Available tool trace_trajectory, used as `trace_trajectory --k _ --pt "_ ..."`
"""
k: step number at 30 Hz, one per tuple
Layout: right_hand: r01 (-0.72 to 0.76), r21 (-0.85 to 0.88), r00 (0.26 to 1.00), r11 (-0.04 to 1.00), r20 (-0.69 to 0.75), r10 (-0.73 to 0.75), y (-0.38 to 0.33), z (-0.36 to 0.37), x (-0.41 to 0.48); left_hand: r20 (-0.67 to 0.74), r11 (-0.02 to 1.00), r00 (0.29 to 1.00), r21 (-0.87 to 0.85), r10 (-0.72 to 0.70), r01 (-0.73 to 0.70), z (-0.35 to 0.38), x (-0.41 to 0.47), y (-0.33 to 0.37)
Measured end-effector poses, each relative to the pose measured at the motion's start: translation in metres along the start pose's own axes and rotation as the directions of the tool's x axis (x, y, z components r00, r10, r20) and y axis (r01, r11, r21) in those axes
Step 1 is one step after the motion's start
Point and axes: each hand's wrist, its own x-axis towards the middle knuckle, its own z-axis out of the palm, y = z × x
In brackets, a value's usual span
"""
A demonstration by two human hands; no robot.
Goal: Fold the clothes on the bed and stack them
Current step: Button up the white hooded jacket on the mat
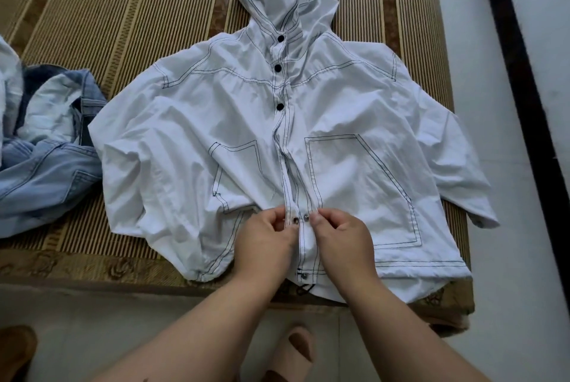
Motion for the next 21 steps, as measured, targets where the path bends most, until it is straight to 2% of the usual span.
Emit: trace_trajectory --k 5,8,11,17,21 --pt "0.013 0.092 1.0 0.996 0.004 -0.013 -0.013 0.002 -0.004 -0.032 0.995 0.999 0.098 -0.003 0.007 0.001 0.0 -0.003" --pt "-0.081 0.065 0.993 0.995 0.088 0.075 -0.014 0.004 -0.003 0.008 0.998 1.0 0.055 -0.019 0.019 0.001 0.0 -0.003" --pt "-0.164 0.073 0.983 0.984 0.101 0.156 -0.018 0.003 -0.003 -0.01 0.997 1.0 0.067 -0.024 0.024 -0.002 -0.001 -0.003" --pt "-0.05 -0.021 0.999 0.999 0.011 0.05 -0.016 0.0 -0.008 -0.085 0.979 0.995 0.201 0.054 -0.036 -0.003 -0.004 0.001" --pt "-0.017 -0.075 0.999 0.997 -0.03 0.015 -0.015 0.005 -0.011 -0.094 0.973 0.995 0.23 0.035 -0.013 -0.002 -0.004 0.003"
